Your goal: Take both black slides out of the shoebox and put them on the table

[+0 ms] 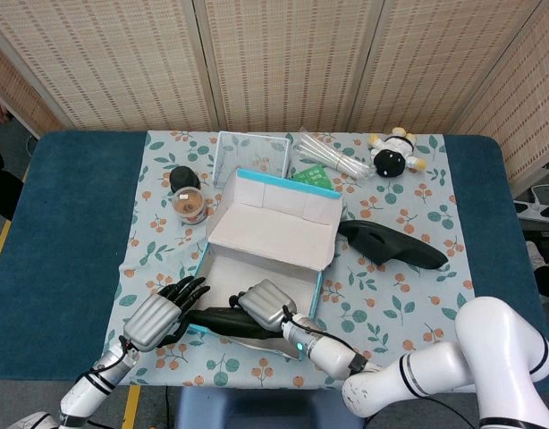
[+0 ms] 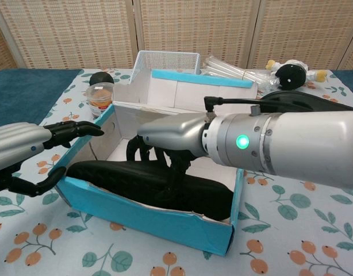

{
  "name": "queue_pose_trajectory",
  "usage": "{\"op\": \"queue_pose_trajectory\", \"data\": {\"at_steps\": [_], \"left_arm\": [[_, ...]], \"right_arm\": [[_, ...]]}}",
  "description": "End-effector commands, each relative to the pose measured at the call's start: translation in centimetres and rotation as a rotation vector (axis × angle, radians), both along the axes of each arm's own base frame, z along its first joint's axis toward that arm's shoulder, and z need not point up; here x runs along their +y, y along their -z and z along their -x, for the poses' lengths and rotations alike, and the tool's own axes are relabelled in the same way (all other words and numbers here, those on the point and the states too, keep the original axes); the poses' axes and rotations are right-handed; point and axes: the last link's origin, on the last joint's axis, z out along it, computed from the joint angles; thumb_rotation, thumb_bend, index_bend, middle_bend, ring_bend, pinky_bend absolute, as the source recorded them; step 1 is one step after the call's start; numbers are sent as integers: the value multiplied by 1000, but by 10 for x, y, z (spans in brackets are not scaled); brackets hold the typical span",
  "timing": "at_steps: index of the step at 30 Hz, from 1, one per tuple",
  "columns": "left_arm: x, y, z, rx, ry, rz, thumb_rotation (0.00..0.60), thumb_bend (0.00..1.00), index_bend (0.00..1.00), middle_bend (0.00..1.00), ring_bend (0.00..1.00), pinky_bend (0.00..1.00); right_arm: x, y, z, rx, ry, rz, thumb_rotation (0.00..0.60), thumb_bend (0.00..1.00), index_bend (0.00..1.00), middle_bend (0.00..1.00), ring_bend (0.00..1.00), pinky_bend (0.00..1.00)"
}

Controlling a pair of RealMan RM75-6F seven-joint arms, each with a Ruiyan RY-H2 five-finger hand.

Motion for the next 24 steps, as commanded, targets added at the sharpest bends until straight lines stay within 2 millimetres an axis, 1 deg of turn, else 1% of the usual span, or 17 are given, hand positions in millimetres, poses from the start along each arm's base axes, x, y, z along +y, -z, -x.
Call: {"op": "queue_pose_trajectory", "data": {"at_steps": [1, 5, 8, 10, 18, 24], "left_arm": [[-1, 4, 0, 13, 6, 10, 600, 433, 0, 0, 0, 240], [-1, 9, 2, 31, 7, 21, 600, 434, 0, 0, 0, 240], [0, 11, 3, 39, 2, 26, 600, 434, 0, 0, 0, 240], [0, 12, 3, 40, 0, 28, 600, 434, 0, 0, 0, 240], [0, 14, 3, 50, 3, 33, 600, 433, 0, 0, 0, 241], [0, 15, 3, 52, -6, 35, 600, 434, 0, 0, 0, 241]], "right_arm": [[0, -2, 0, -51, -7, 17, 600, 241, 903, 667, 498, 688], [0, -5, 0, -131, -23, 19, 600, 272, 968, 718, 526, 697], [-2, -10, 2, -188, -43, 33, 600, 282, 999, 750, 546, 714], [-4, -14, 5, -225, -58, 54, 600, 287, 1000, 760, 554, 717], [-12, -32, 9, -376, -8, 40, 600, 300, 1000, 764, 557, 718], [-16, -53, 9, -459, 1, 54, 600, 300, 1000, 764, 557, 718]]}}
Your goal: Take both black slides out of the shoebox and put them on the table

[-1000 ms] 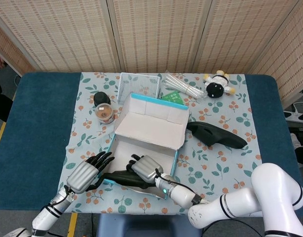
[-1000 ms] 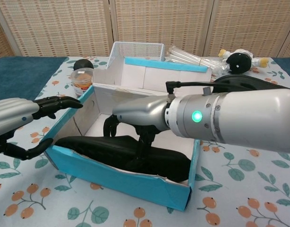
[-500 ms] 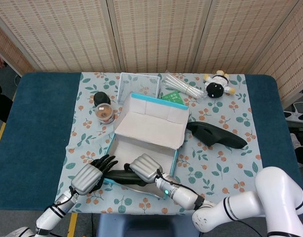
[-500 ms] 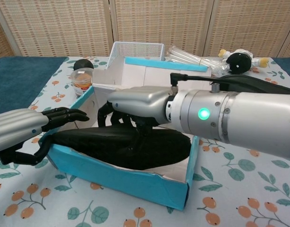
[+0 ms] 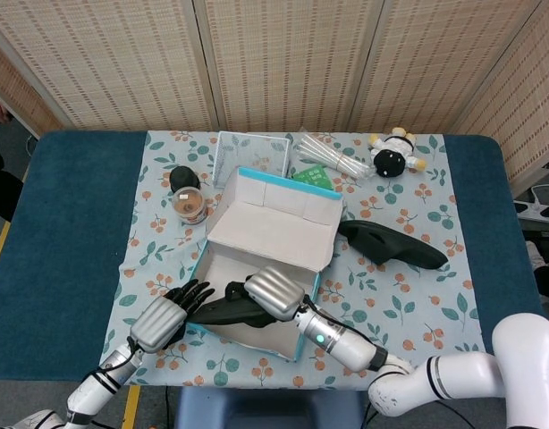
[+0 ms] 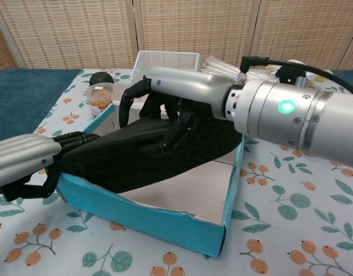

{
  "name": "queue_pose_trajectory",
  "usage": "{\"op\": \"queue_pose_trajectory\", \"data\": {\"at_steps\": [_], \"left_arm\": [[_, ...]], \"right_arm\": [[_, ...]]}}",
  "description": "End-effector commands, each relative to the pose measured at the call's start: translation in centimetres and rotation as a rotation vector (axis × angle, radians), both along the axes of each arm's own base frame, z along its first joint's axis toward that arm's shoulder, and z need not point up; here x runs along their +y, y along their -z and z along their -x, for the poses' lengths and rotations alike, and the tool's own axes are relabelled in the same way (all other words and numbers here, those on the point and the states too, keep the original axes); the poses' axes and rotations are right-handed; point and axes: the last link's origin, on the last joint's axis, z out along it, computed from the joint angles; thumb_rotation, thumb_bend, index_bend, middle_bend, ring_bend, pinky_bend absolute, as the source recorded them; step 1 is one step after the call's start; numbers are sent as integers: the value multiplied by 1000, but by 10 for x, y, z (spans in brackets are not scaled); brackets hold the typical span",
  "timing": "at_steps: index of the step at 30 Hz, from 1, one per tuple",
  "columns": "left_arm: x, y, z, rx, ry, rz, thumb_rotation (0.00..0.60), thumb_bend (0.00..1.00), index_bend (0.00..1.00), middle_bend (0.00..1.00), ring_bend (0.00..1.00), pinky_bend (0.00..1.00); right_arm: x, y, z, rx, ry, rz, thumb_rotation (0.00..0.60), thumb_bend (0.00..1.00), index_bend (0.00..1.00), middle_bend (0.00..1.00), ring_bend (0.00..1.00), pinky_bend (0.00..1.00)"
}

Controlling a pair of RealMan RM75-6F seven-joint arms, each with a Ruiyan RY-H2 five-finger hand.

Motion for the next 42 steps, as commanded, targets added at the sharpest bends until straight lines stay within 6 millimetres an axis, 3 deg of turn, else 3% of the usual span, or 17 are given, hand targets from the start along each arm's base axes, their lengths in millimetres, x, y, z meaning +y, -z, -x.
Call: {"op": "queue_pose_trajectory", "data": {"at_steps": [1, 6, 11, 19, 27, 32, 36, 40, 42], "left_arm": [[0, 1, -1, -6, -3, 4, 600, 433, 0, 0, 0, 241], [0, 1, -3, -11, 3, 0, 600, 434, 0, 0, 0, 241], [1, -4, -9, -41, 17, -24, 600, 434, 0, 0, 0, 241], [5, -21, -18, -136, 48, -98, 600, 434, 0, 0, 0, 240], [8, -33, -16, -189, 25, -147, 600, 434, 0, 0, 0, 240], [9, -41, -15, -261, 21, -178, 600, 434, 0, 0, 0, 237], [9, -42, -14, -260, 22, -184, 600, 433, 0, 0, 0, 231], [11, -38, -14, -248, 13, -172, 600, 433, 0, 0, 0, 227], [11, -37, -15, -238, 15, -171, 600, 433, 0, 0, 0, 227]], "right_arm": [[-4, -16, 3, -43, 4, 35, 600, 300, 1000, 764, 557, 718], [-8, -42, 10, -106, 24, 86, 600, 301, 1000, 764, 556, 718], [-11, -80, 34, -117, 45, 185, 600, 300, 1000, 764, 557, 718], [4, -122, 120, 19, 122, 317, 600, 300, 1000, 764, 556, 719], [33, -142, 195, 173, 130, 336, 600, 301, 1000, 764, 557, 714], [43, -144, 219, 198, 139, 355, 600, 301, 1000, 764, 557, 710], [48, -152, 224, 149, 149, 364, 600, 301, 1000, 764, 557, 711], [56, -181, 227, -24, 144, 401, 600, 301, 1000, 764, 557, 711], [59, -187, 232, -23, 135, 404, 600, 300, 1000, 764, 557, 710]]}}
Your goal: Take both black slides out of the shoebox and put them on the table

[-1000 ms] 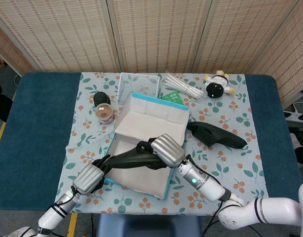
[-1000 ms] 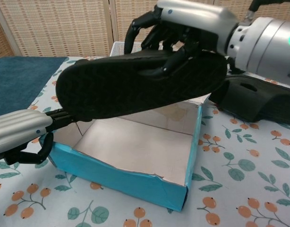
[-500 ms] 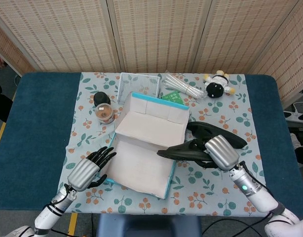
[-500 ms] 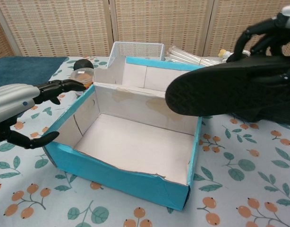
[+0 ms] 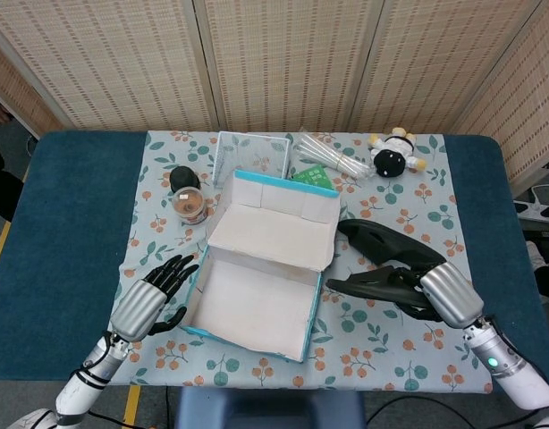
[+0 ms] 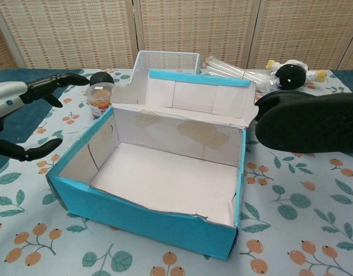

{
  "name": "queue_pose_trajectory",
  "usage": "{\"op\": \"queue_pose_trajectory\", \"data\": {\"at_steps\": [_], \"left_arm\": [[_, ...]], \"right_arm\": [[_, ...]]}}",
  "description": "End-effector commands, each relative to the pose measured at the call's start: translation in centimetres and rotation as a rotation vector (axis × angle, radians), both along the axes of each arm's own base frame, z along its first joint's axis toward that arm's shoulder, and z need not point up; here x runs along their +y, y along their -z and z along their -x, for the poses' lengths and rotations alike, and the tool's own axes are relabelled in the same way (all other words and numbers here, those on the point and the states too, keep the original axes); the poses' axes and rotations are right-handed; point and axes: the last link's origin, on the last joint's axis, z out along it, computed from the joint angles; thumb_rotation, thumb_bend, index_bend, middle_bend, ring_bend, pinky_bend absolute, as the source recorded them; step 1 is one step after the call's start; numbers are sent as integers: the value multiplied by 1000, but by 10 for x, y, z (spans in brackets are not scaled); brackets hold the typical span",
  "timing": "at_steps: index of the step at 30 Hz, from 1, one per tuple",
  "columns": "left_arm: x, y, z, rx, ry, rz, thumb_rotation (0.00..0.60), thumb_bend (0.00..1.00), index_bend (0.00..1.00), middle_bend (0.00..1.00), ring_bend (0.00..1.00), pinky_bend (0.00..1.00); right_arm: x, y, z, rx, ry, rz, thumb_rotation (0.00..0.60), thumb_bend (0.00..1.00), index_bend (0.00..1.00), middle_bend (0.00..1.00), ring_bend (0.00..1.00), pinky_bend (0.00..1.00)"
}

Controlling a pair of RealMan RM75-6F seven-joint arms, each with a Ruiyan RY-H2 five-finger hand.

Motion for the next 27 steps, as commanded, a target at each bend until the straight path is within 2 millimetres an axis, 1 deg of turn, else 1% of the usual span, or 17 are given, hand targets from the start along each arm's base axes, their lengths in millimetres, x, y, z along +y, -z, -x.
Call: {"op": "queue_pose_trajectory", "data": {"at_steps": [1, 3, 7, 12, 14, 16, 17, 19, 20, 21, 22, 23, 24, 26, 27], "left_arm": [[0, 3, -1, 15, 0, 4, 600, 434, 0, 0, 0, 227], [-1, 3, -1, 19, -2, 4, 600, 433, 0, 0, 0, 227], [-5, 6, -2, 27, 3, 11, 600, 434, 0, 0, 0, 227], [-7, 11, 0, 38, 0, 26, 600, 433, 0, 0, 0, 227], [-7, 13, 0, 46, 0, 33, 600, 434, 0, 0, 0, 227], [-8, 15, 1, 58, 2, 38, 600, 434, 0, 0, 0, 227], [-8, 16, 1, 63, 2, 38, 600, 434, 0, 0, 0, 227], [-9, 17, 3, 65, 2, 44, 600, 434, 0, 0, 0, 227], [-9, 18, 4, 60, -1, 50, 600, 433, 0, 0, 0, 227], [-10, 18, 5, 53, -5, 55, 600, 429, 0, 0, 0, 227], [-10, 18, 6, 46, -10, 61, 600, 424, 0, 0, 0, 227], [-10, 18, 7, 42, -11, 63, 600, 420, 0, 0, 0, 227], [-11, 18, 8, 37, -12, 65, 600, 415, 0, 0, 0, 227], [-12, 16, 10, 29, -14, 64, 600, 412, 0, 0, 0, 227], [-12, 16, 11, 27, -16, 64, 600, 411, 0, 0, 0, 227]], "right_arm": [[11, -21, 13, -48, -24, 20, 600, 300, 1000, 764, 557, 710], [14, -20, 20, 2, -16, 20, 600, 301, 1000, 764, 556, 710], [13, -2, 31, 131, -11, 7, 600, 301, 993, 764, 557, 710], [0, 27, 39, 196, 14, 0, 600, 301, 943, 764, 556, 708], [-8, 39, 38, 195, 18, 7, 600, 299, 887, 752, 544, 708], [-12, 49, 36, 191, 19, -8, 600, 296, 807, 699, 512, 702], [-13, 52, 36, 190, 18, -11, 600, 295, 713, 633, 477, 692], [-16, 58, 37, 217, 20, -13, 600, 295, 477, 502, 405, 670], [-16, 60, 38, 230, 22, -33, 600, 295, 284, 395, 330, 645], [-17, 62, 40, 237, 37, -59, 600, 295, 125, 273, 237, 606], [-18, 63, 41, 236, 58, -87, 600, 295, 105, 252, 220, 599], [-19, 63, 40, 225, 65, -101, 600, 294, 21, 135, 123, 555], [-20, 63, 40, 218, 65, -112, 600, 289, 0, 53, 53, 512], [-17, 62, 41, 237, 54, -130, 600, 258, 0, 2, 4, 442], [-15, 61, 41, 242, 47, -143, 600, 236, 0, 0, 0, 403]]}}
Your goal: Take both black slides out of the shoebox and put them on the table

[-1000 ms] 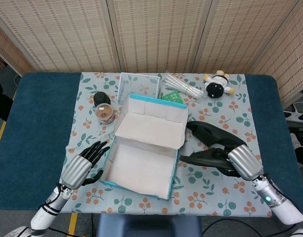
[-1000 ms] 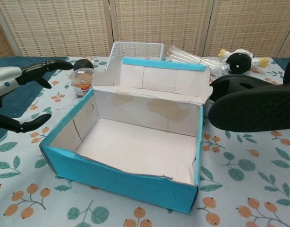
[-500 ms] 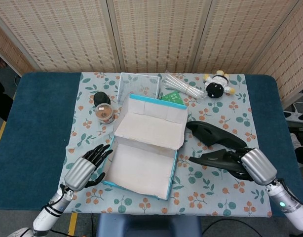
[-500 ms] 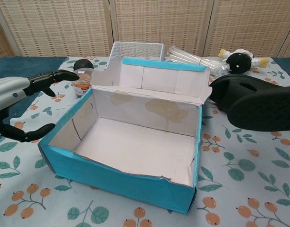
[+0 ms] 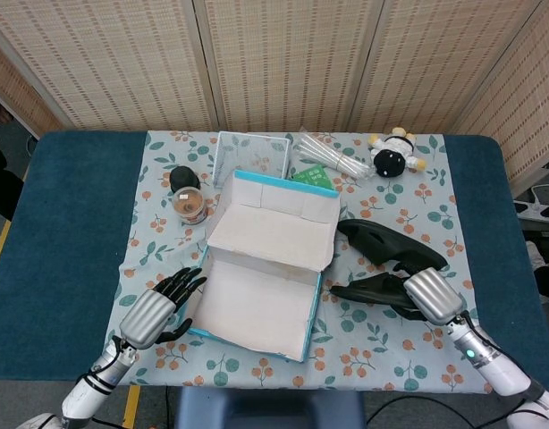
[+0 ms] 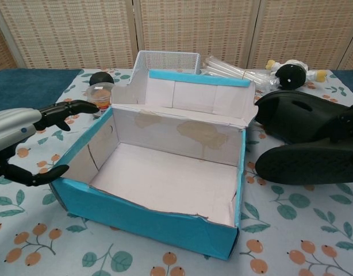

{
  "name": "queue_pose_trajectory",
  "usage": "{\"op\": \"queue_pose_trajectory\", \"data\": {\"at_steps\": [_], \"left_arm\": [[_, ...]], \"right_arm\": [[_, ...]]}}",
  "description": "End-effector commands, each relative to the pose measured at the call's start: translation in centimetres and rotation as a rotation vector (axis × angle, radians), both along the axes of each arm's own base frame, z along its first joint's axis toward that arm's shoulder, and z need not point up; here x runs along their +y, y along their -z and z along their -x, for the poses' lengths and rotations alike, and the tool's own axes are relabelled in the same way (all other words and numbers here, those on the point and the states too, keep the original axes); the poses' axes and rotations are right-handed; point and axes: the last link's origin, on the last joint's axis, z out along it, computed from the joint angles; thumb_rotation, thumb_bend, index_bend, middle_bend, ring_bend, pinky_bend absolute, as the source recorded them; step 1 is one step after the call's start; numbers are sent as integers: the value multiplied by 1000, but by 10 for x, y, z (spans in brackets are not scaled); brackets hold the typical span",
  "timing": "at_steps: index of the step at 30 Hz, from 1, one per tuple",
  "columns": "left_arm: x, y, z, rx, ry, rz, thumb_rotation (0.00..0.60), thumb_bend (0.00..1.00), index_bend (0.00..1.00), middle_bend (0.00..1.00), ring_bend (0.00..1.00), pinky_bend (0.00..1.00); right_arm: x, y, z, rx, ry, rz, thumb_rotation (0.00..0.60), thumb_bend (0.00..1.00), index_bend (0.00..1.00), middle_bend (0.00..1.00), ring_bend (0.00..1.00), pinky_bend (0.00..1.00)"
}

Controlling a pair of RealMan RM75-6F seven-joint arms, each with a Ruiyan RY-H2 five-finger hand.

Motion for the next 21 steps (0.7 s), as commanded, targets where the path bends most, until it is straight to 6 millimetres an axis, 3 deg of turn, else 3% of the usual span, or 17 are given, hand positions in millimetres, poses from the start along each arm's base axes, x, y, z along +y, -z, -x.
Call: {"op": "queue_pose_trajectory", "data": {"at_steps": [1, 9, 14, 21], "left_arm": [[-2, -2, 4, -5, -6, -2, 600, 411, 0, 0, 0, 227], [-3, -1, 6, 6, -20, -3, 600, 410, 0, 0, 0, 228], [-3, 1, 5, 12, -20, 5, 600, 410, 0, 0, 0, 228], [-5, 0, 5, 15, -20, 1, 600, 410, 0, 0, 0, 229]], "right_arm": [[7, -2, 0, 21, -14, -54, 600, 225, 0, 0, 0, 381], [36, -21, 13, 163, -21, -88, 597, 200, 0, 0, 0, 264], [53, -23, 19, 224, -2, -119, 547, 198, 0, 0, 0, 228], [66, -29, 16, 192, 31, -152, 524, 191, 0, 0, 0, 194]]}}
